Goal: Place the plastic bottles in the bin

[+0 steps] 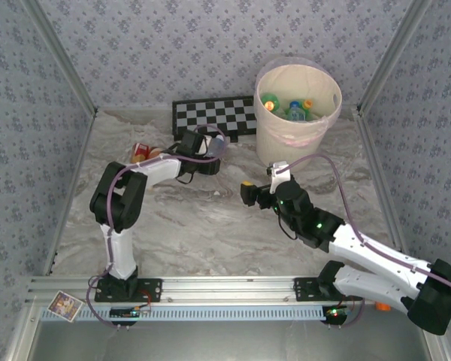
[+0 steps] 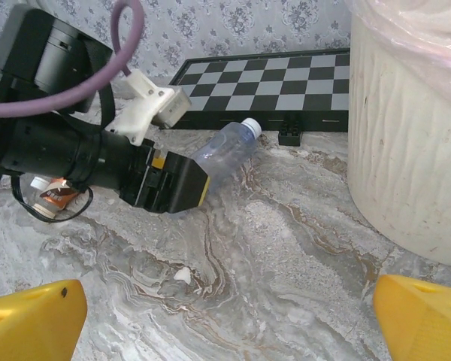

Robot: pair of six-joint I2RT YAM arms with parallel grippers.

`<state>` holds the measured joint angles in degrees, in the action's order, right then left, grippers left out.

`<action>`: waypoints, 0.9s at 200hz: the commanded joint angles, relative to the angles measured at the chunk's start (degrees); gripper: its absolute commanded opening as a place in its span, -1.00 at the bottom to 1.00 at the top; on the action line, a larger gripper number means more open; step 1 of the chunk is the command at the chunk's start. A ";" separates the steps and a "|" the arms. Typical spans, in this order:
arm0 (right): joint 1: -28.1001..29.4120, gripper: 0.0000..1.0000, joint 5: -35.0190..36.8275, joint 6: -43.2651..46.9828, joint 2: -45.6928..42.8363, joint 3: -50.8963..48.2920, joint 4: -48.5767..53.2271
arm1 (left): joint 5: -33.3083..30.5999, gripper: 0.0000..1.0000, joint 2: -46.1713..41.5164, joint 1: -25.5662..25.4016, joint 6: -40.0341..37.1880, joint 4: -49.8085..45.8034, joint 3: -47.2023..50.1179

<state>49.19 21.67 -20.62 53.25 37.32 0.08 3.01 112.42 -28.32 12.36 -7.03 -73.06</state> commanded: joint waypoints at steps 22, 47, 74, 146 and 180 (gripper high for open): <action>-0.18 0.99 0.39 -1.15 -0.77 -0.48 0.21 | -1.60 0.31 2.60 -0.73 -1.99 -3.07 -3.04; -0.22 0.99 0.31 -1.26 -1.00 -0.58 0.51 | -1.59 0.16 2.94 -0.70 -1.68 -2.93 -3.14; -0.25 0.99 0.53 -1.33 -1.49 -1.03 0.63 | -1.46 -0.08 0.78 -0.72 -0.87 -2.18 -1.71; -0.41 0.99 -1.84 -1.50 -1.31 1.85 1.16 | 2.80 -0.09 -16.90 -1.64 4.10 6.38 11.60; -1.77 1.00 -8.77 -2.21 -0.49 4.99 2.08 | 3.51 -0.09 -26.51 -4.25 4.09 9.74 19.11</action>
<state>48.69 18.35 -21.67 52.75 38.22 1.69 4.75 91.64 -30.50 15.68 -1.72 -57.58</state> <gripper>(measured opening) 0.995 0.460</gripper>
